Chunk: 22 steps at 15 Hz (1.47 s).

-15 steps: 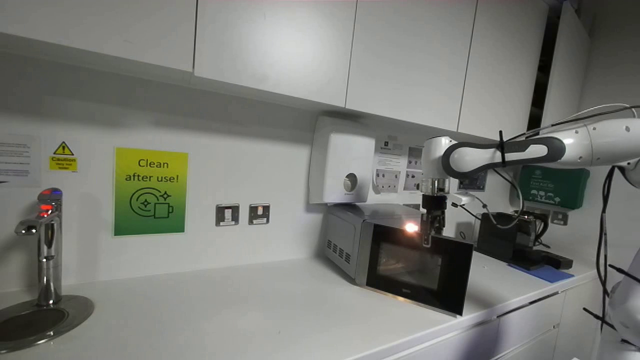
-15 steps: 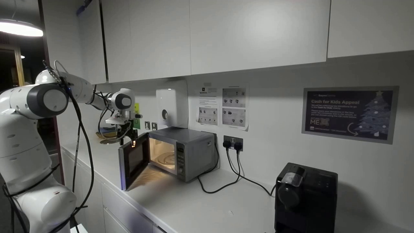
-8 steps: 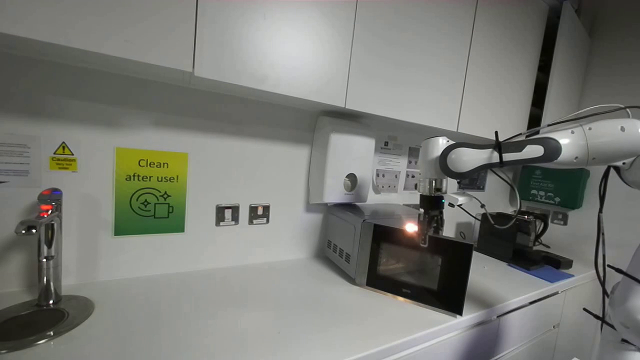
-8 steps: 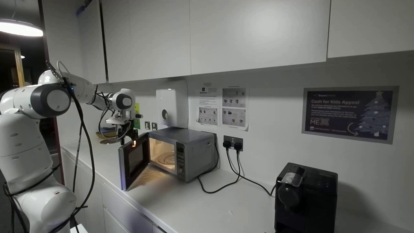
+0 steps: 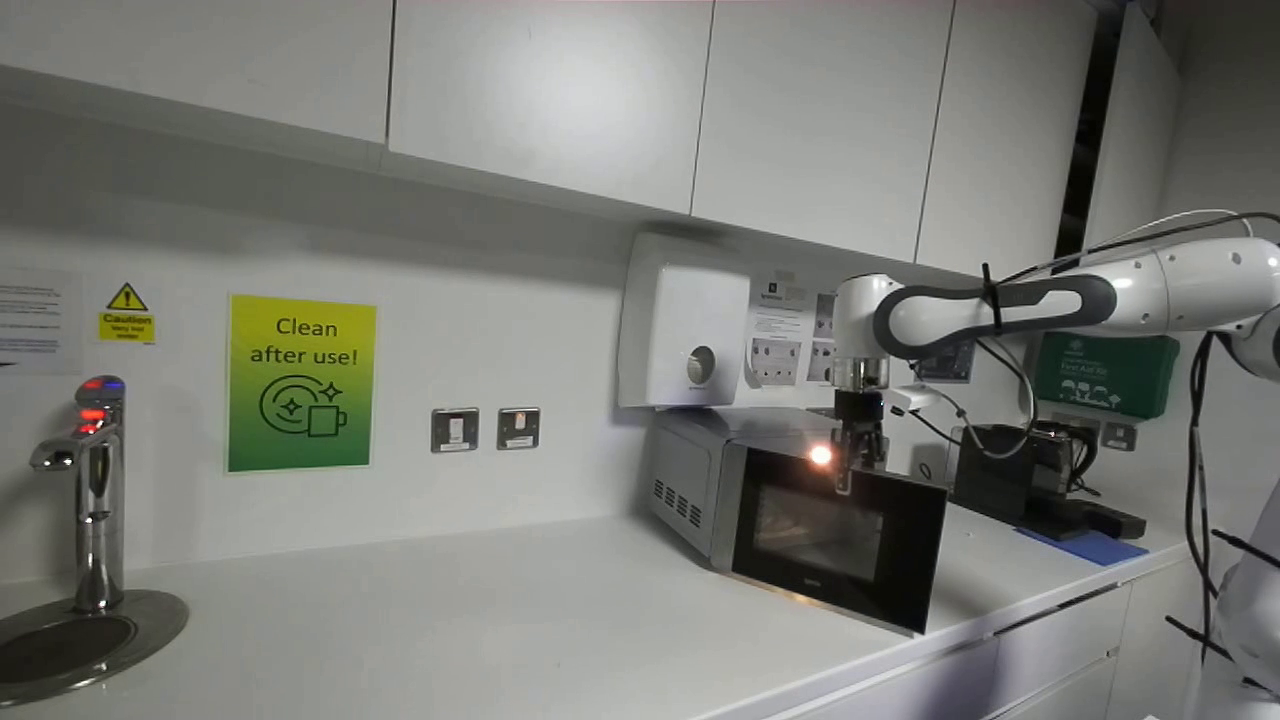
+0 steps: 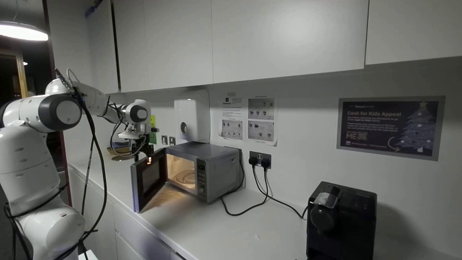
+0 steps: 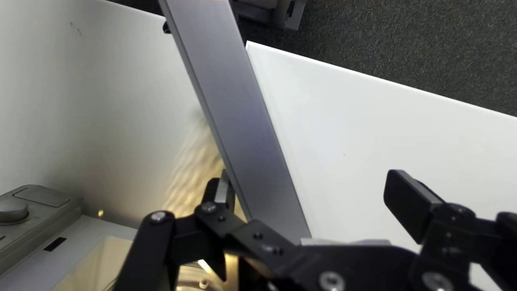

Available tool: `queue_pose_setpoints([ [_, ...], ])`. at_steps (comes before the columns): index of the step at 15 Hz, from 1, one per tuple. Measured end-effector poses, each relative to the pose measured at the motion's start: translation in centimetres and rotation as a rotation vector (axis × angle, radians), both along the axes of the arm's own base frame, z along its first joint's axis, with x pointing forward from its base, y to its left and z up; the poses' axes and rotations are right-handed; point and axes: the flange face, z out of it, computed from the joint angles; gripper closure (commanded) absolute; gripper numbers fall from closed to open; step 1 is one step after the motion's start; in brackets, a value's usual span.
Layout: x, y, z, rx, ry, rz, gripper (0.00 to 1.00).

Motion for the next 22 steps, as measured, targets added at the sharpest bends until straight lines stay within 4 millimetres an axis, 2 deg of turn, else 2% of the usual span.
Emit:
queue_pose_setpoints([
  [22, -0.6, 3.4, -0.5, 0.003, 0.01, 0.049, 0.0],
])
